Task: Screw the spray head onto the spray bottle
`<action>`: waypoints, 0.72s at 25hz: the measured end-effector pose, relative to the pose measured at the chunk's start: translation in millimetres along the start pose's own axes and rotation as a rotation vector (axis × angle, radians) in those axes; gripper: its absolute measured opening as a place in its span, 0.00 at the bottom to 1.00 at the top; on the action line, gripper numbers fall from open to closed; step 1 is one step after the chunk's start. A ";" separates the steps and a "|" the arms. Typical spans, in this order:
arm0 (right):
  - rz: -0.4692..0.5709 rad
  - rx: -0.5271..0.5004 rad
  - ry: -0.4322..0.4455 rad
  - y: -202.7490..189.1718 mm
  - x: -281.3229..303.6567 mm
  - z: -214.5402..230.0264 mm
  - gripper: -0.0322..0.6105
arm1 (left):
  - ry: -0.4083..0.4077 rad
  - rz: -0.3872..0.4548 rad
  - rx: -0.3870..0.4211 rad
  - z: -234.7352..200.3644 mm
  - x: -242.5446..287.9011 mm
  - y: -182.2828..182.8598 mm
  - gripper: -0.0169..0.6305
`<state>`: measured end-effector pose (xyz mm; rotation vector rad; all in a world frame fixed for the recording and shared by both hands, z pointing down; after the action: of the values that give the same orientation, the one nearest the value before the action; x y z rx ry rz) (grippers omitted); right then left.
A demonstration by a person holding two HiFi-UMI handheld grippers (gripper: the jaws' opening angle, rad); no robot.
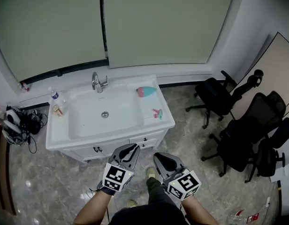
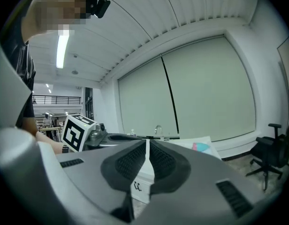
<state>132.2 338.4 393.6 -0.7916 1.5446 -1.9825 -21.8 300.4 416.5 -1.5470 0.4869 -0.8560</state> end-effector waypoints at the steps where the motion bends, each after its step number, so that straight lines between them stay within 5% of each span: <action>1: -0.003 0.005 -0.008 -1.7 8.6 15.9 0.05 | 0.000 -0.018 0.005 -12.3 20.5 -2.1 0.04; 13: -0.148 0.111 0.001 -14.4 146.1 291.5 0.05 | 0.055 -0.425 0.201 -187.0 359.4 -43.7 0.34; 18: -0.281 0.183 -0.002 -42.4 184.1 358.7 0.09 | 0.016 -0.636 0.408 -247.1 463.0 -73.7 0.49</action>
<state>254.9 -24.1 527.4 -0.9758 1.2834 -2.2836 74.6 -189.0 595.5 -1.3169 -0.1889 -1.3551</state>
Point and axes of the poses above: the fingertips, and each gripper's own axes: x forward along the fingers, z to its right, y out of its top, the point moved 7 cm from there along -x, backward along the fingers
